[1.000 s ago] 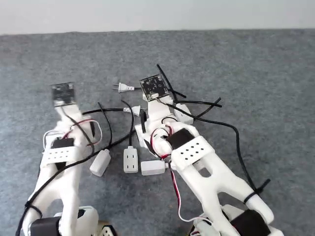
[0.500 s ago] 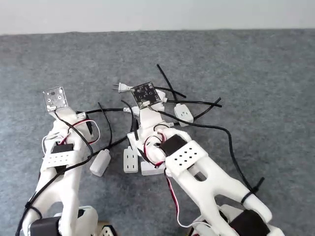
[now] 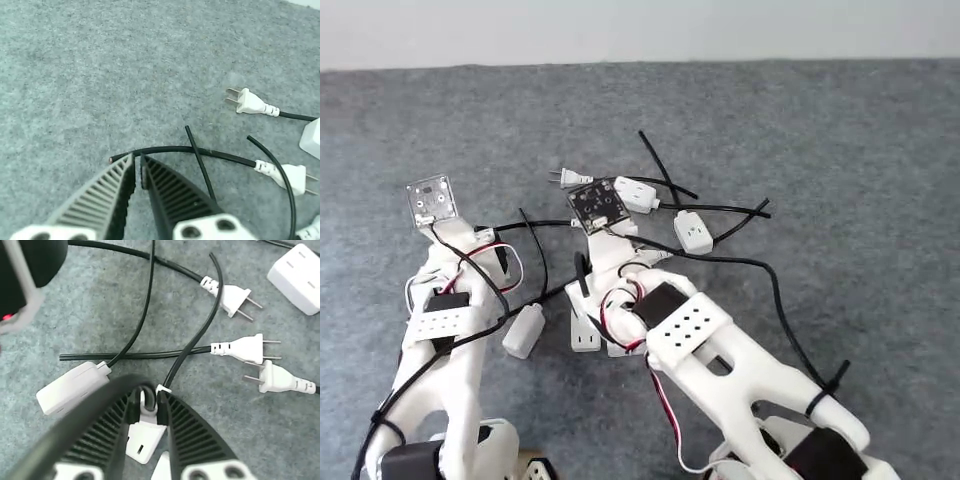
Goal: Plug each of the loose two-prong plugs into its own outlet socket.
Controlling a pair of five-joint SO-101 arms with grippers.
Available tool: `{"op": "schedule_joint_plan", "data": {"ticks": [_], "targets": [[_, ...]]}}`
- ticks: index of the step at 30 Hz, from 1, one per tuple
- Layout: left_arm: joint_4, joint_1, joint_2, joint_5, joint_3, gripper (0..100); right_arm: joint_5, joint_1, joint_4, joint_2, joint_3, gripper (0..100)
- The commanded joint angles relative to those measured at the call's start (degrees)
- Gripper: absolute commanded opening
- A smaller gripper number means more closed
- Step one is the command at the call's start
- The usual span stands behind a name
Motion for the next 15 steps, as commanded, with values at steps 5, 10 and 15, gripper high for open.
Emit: {"op": "schedule_joint_plan", "data": {"ticks": [5, 10, 15], "targets": [[-1.41, -0.44, -1.85, 0.44, -0.66, 1, -0.88, -0.4, 0.4, -0.4, -0.53, 0.9], [-1.41, -0.44, -1.85, 0.44, -0.66, 1, -0.88, -0.31, -0.22, -0.31, 1.05, 0.9], [-1.41, -0.44, -1.85, 0.44, -0.66, 1, -0.79, -0.22, -0.31, -0.31, 2.81, 0.9]]}}
